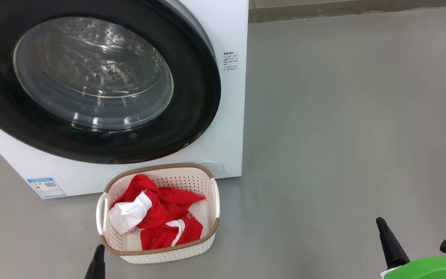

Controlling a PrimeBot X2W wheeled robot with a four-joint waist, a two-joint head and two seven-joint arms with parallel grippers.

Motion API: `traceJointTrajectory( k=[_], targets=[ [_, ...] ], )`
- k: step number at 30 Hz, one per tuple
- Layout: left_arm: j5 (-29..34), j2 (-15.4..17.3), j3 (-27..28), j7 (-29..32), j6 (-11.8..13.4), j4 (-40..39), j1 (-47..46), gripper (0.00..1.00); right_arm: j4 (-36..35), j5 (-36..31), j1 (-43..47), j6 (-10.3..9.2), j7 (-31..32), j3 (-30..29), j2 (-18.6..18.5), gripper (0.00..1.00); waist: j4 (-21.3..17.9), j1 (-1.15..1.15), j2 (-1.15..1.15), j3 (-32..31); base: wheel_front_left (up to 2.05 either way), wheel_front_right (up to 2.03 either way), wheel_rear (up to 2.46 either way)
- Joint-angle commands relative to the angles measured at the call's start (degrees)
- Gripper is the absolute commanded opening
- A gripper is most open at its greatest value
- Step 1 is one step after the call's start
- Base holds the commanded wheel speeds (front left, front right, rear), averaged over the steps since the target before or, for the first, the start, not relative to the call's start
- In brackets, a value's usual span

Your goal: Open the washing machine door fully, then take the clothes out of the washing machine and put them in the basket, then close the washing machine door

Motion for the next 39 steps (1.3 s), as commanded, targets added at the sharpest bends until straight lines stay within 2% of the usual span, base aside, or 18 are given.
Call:
traceJointTrajectory(
  k=[1, 39],
  targets=[
    [-1.63, 0.98, 1.20, 0.51, -0.20, -1.41, -2.82, 0.00, -1.73, 1.40, -2.92, -0.03, 0.42, -0.13, -0.58, 0.00, 0.00, -0.01, 0.00, -0.01, 0.00, 0.00, 0.00],
    [-24.35, 1.41, 2.36, 6.64, -0.32, -1.63, -6.42, 0.00, -3.12, 18.69, -6.49, -0.04, 6.69, -3.55, 1.29, 0.00, 0.10, -0.01, 0.00, -0.27, 0.00, 0.00, 0.00]
  ],
)
